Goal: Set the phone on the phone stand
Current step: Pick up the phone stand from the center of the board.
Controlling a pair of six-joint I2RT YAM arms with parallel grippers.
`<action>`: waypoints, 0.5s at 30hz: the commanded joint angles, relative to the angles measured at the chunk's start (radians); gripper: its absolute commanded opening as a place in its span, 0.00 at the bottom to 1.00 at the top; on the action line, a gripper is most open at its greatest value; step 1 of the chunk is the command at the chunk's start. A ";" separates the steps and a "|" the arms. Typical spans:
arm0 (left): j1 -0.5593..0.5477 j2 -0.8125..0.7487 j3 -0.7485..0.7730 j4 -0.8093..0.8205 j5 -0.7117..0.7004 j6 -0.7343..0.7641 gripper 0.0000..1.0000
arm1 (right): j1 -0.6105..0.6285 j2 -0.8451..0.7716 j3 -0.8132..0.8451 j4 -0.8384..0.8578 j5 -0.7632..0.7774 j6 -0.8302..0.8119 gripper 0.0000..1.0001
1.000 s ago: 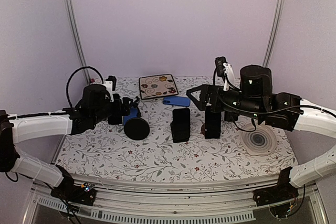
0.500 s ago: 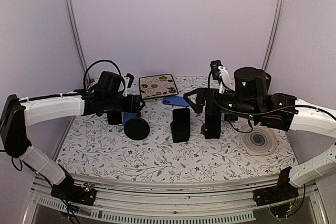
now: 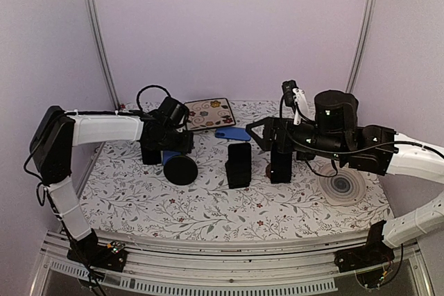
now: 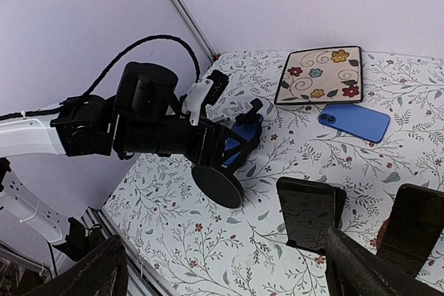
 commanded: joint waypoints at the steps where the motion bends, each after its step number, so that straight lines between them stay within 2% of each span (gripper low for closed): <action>1: -0.015 0.060 0.064 -0.053 -0.053 -0.020 0.58 | -0.002 -0.032 -0.015 -0.005 0.015 0.006 0.99; 7: -0.030 0.122 0.111 -0.089 -0.162 -0.025 0.56 | -0.002 -0.053 -0.025 -0.010 0.023 0.005 0.99; 15: -0.020 0.229 0.167 -0.101 -0.144 -0.026 0.60 | -0.002 -0.064 -0.037 -0.010 0.024 0.006 0.99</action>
